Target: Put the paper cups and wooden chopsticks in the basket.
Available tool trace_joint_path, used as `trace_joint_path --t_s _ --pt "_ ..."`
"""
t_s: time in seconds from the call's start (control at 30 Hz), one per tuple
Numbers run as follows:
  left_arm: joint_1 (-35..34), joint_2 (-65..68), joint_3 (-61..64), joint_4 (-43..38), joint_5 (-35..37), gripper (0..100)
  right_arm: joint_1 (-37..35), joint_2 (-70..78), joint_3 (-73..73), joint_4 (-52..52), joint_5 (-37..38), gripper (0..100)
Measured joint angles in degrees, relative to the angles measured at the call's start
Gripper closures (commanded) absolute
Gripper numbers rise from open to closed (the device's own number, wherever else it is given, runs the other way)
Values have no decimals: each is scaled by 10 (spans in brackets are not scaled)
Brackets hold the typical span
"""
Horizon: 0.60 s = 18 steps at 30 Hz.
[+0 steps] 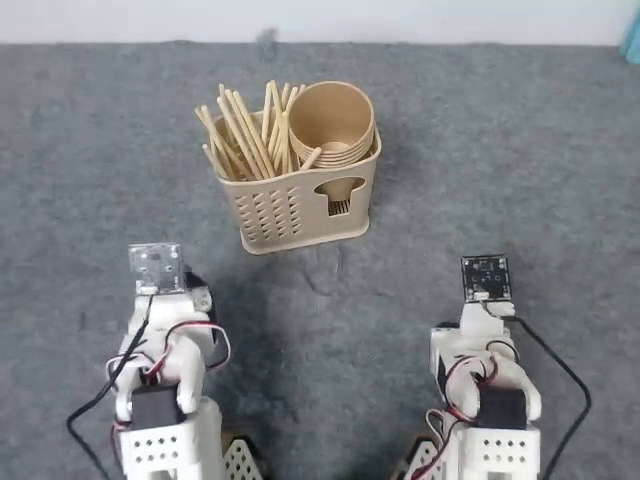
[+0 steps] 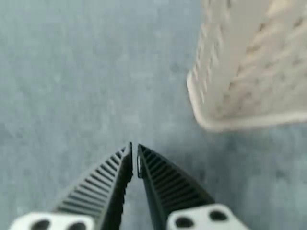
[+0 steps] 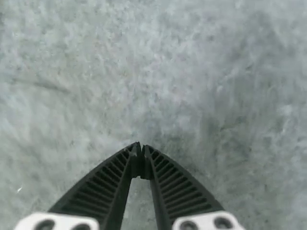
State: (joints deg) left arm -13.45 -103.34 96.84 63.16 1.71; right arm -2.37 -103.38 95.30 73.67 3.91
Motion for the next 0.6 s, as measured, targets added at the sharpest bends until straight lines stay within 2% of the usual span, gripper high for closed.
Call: trace_joint_path --t_s 0.27,0.6 --pt "-1 0 0 82 0 988 1 0 0 8 1 991" --pt "-1 0 0 89 2 988 1 0 0 11 1 991"
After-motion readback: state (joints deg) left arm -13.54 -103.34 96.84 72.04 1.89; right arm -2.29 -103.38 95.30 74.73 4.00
